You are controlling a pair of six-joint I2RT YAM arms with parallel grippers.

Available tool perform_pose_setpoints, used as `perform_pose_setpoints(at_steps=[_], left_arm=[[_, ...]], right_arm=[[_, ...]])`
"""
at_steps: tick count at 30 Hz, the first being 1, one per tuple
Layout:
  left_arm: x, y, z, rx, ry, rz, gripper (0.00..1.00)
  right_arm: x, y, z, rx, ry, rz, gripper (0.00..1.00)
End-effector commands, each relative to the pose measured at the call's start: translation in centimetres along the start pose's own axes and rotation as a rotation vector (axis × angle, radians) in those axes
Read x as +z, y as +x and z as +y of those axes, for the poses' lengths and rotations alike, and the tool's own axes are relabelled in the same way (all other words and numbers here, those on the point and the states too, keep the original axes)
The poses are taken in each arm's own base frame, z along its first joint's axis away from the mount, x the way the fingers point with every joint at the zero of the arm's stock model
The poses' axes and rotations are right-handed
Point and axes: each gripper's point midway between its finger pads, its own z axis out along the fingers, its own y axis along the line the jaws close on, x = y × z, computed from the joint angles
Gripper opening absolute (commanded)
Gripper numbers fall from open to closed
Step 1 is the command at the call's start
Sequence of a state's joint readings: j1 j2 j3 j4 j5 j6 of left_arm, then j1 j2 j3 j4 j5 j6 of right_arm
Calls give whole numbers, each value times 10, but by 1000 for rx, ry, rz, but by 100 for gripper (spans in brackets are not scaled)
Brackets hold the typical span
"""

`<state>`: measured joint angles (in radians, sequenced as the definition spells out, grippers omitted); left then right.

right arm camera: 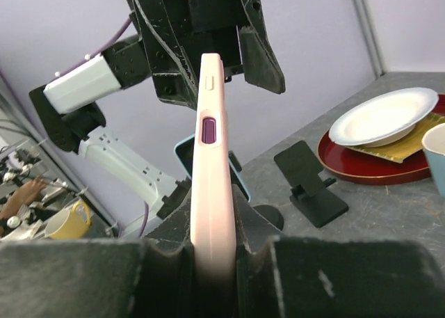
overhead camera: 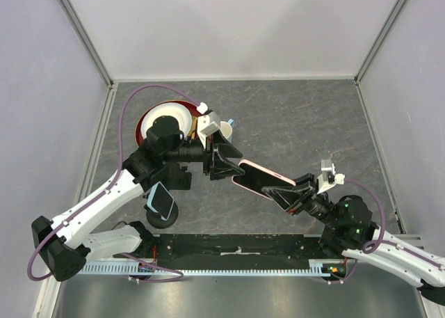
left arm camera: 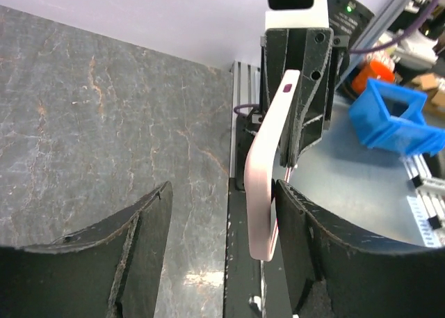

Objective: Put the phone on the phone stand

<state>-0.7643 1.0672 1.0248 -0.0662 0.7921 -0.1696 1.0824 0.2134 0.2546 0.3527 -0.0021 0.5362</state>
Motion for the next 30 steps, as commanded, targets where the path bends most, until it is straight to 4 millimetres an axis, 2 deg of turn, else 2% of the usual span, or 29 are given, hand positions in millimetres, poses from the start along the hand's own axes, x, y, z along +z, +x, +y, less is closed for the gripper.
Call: perform_pose_setpoints(at_steps=[1,5,7,12,17,18,21,23,27,30], left_arm=[[5,-24,2,-112,30,-99,66],[7,-35,-14,-176,129,-125,66],[7,-35,-16,-196,140,-134,63],[7,-29,-18,-310,141,-113,41],[4,-26,-23,-371,148,-123,35],[4,-26,-22,-373,140,-133,28],[1,-32,-23,-364,125,-158,18],[-2,-35,-24,-354,115,-170,17],[-5,-43,-25,-351,91,-188,29],[-5,-43,-25,-366,86,-183,25]], right_arm=[[8,-62,25,-5,-48,-191,0],[19,-60,25,-26,-48,-176,0],[21,-66,29,-26,-64,-204,0],[20,-73,22,-9,-43,-273,0],[20,-71,19,21,-41,-289,0],[21,-69,19,25,-42,-283,0],[26,-59,18,37,-43,-237,0],[29,-51,17,40,-44,-209,0],[27,-43,15,56,-50,-197,0],[27,-42,14,60,-51,-195,0]])
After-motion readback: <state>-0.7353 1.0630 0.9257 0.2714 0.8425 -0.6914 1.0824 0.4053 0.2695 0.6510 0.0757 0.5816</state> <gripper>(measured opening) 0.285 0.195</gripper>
